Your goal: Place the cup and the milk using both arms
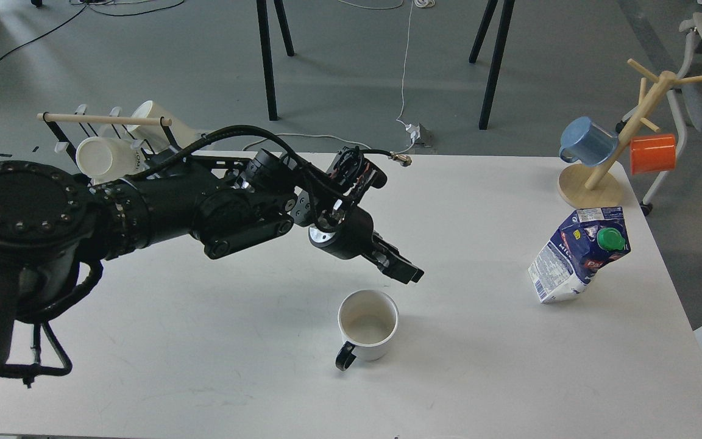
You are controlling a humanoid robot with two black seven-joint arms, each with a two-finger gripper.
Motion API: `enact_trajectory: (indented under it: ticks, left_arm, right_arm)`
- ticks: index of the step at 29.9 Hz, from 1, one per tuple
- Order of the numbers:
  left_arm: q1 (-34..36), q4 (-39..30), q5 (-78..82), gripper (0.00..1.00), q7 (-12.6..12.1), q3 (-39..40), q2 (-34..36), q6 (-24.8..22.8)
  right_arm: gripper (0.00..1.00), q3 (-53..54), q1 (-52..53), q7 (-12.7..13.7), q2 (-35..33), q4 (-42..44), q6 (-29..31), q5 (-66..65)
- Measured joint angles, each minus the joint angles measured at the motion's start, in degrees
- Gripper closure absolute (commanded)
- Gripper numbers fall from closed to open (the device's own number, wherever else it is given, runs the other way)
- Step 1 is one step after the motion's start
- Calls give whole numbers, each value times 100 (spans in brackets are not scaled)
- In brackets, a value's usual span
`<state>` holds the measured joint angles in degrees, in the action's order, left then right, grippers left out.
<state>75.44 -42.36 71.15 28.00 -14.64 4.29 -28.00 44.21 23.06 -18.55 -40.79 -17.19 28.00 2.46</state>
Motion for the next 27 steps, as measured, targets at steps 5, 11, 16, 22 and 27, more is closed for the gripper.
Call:
enact_trajectory:
  ticks: [5,11,16,22,27]
  left_arm:
    - [-3,167,-1409,4,0,751,640,0]
    - [33,373,-3704,2,-1,1472,1841,0]
    - [-294,767,-5704,2,-1,2280,2808,0]
    - [-1168,870,-7596,2,-1,2941,3784,3]
    - [-1982,869,-8142,1,-1,3487,4214,1]
  right_arm:
    - [0,4,50,0,-9,-47,0,5]
    - [0,151,89,-2,-145,-355,0,58]
    - [0,319,-73,13,-550,-1038,0,488]
    - [0,311,-560,49,-1140,-1681,0,1536]
    - [0,292,-1606,70,-1456,-2179,0,2904]
